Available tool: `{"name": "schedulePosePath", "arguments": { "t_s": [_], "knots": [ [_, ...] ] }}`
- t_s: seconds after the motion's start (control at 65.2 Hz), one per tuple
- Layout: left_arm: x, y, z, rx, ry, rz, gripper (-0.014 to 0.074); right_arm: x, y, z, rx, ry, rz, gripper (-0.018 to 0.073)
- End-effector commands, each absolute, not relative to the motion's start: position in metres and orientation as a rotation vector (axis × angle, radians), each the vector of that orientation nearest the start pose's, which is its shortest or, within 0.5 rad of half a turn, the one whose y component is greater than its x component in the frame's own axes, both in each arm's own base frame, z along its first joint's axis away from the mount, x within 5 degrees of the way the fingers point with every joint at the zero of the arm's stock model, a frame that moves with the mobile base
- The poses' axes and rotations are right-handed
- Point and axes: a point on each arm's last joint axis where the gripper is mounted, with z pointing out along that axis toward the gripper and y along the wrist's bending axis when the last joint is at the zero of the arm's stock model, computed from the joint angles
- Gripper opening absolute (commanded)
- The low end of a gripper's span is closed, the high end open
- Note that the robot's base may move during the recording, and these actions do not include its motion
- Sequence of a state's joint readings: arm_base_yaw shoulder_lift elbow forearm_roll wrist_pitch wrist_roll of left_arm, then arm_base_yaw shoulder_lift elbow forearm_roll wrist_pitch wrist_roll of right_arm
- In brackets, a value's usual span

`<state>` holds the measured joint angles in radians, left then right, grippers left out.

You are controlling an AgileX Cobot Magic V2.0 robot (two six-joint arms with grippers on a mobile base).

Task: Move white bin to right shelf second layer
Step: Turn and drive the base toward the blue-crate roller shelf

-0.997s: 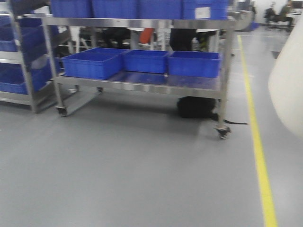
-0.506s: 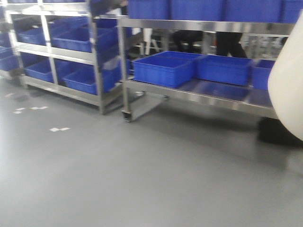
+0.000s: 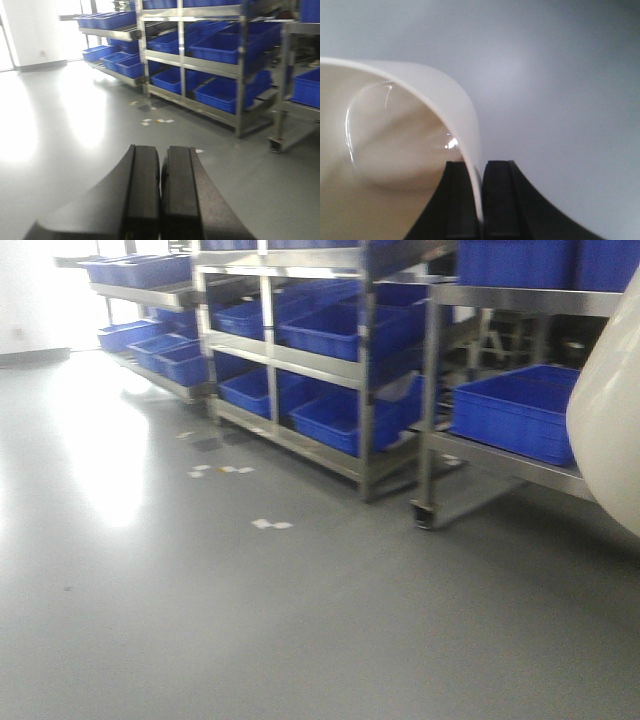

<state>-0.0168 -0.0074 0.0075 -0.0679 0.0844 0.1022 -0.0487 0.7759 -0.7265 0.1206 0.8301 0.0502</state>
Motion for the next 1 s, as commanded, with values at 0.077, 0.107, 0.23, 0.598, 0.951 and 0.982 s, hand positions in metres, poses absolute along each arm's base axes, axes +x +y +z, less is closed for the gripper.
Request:
{"name": "schedulePosePath", "arguments": {
  "t_s": [0.077, 0.107, 0.23, 0.598, 0.951, 0.982],
  "knots": [
    [0.0565, -0.001, 0.1993, 0.032, 1.507, 0.007, 0.0085, 0.1425, 0.0004, 0.3307, 0.172, 2.241, 0.148, 0.0053],
    [0.0565, -0.001, 0.1993, 0.032, 1.507, 0.007, 0.0085, 0.1425, 0.0004, 0.3307, 0.172, 2.241, 0.148, 0.0053],
    [0.0565, -0.001, 0.1993, 0.032, 1.507, 0.007, 0.0085, 0.1425, 0.0004, 0.3307, 0.172, 2.241, 0.148, 0.0053],
    [0.0565, -0.001, 0.1993, 0.032, 1.507, 0.007, 0.0085, 0.1425, 0.0004, 0.3308, 0.172, 2.24, 0.148, 0.0053],
    [0.0565, -0.001, 0.1993, 0.032, 1.507, 0.007, 0.0085, 0.1425, 0.0004, 0.3307, 0.171, 2.242, 0.147, 0.0053],
    [0.0565, -0.001, 0.1993, 0.032, 1.507, 0.007, 0.0085, 0.1425, 0.0004, 0.3307, 0.171, 2.242, 0.147, 0.0053]
  ]
}}
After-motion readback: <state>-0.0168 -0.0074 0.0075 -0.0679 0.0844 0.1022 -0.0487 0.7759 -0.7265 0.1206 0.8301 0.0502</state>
